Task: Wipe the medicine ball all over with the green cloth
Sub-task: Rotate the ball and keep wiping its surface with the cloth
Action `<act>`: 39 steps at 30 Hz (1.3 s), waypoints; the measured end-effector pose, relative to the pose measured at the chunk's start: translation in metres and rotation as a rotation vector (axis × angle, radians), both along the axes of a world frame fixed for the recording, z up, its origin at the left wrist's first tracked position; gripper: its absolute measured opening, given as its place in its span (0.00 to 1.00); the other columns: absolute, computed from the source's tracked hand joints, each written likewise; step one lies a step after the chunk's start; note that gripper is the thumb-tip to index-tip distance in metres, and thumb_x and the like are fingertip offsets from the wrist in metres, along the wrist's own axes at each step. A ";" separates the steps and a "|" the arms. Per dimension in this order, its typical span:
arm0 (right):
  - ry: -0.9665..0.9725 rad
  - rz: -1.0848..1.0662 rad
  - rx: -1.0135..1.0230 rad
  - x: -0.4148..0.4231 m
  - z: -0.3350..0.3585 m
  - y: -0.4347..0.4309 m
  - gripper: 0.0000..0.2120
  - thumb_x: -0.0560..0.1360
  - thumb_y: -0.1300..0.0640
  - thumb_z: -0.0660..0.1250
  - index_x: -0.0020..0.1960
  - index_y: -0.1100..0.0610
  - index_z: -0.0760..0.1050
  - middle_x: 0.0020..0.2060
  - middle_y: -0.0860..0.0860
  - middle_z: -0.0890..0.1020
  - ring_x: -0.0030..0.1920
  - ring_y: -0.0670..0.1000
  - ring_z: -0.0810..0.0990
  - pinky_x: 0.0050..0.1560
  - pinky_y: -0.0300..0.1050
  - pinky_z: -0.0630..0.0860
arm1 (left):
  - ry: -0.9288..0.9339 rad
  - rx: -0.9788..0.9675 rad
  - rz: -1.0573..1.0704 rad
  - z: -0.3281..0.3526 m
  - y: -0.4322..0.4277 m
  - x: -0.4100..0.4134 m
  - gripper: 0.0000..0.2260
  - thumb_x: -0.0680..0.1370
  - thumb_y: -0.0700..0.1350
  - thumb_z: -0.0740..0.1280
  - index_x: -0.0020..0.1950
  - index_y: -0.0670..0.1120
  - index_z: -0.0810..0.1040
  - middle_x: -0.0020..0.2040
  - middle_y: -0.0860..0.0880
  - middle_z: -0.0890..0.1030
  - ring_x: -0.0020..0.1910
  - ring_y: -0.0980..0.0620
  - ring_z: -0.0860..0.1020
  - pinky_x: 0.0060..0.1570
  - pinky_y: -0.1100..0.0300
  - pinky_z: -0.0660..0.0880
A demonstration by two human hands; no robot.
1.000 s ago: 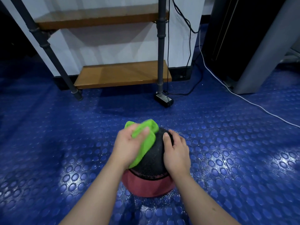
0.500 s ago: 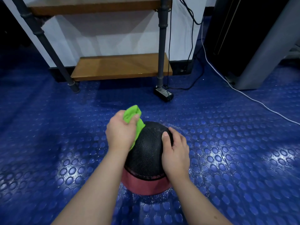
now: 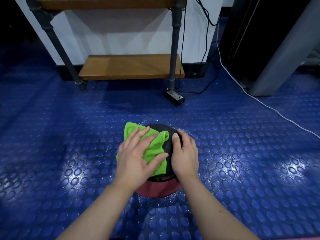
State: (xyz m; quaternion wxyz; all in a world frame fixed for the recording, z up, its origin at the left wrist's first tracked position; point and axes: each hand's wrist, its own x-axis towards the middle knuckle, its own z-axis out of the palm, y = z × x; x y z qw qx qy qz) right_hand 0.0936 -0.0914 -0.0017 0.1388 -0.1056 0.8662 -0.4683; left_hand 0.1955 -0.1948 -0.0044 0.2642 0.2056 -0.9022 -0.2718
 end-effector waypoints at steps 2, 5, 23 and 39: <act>-0.010 -0.004 -0.013 -0.002 -0.001 0.000 0.20 0.79 0.39 0.51 0.69 0.41 0.67 0.68 0.43 0.68 0.68 0.48 0.64 0.65 0.53 0.64 | 0.070 0.017 0.056 -0.003 0.002 -0.005 0.24 0.74 0.67 0.63 0.63 0.55 0.79 0.67 0.57 0.76 0.73 0.52 0.68 0.68 0.44 0.67; -0.035 -0.029 -0.049 -0.006 -0.001 0.002 0.20 0.79 0.40 0.52 0.69 0.41 0.68 0.67 0.43 0.70 0.67 0.48 0.66 0.67 0.54 0.64 | 0.161 0.085 0.123 0.000 0.006 -0.018 0.19 0.76 0.60 0.65 0.57 0.49 0.82 0.58 0.55 0.82 0.65 0.51 0.76 0.62 0.44 0.73; 0.042 -0.042 -0.045 -0.004 -0.011 -0.001 0.20 0.80 0.40 0.51 0.69 0.42 0.68 0.67 0.44 0.70 0.67 0.49 0.66 0.64 0.51 0.64 | 0.156 -0.060 -0.144 -0.016 -0.013 0.009 0.30 0.71 0.67 0.69 0.69 0.54 0.73 0.72 0.52 0.71 0.76 0.47 0.64 0.72 0.47 0.62; -0.016 -0.022 0.003 -0.012 -0.004 -0.009 0.21 0.79 0.38 0.50 0.69 0.41 0.67 0.68 0.43 0.69 0.67 0.49 0.66 0.66 0.57 0.65 | 0.538 1.163 0.408 0.027 -0.047 0.003 0.09 0.81 0.50 0.65 0.49 0.46 0.82 0.47 0.44 0.86 0.47 0.45 0.83 0.52 0.50 0.78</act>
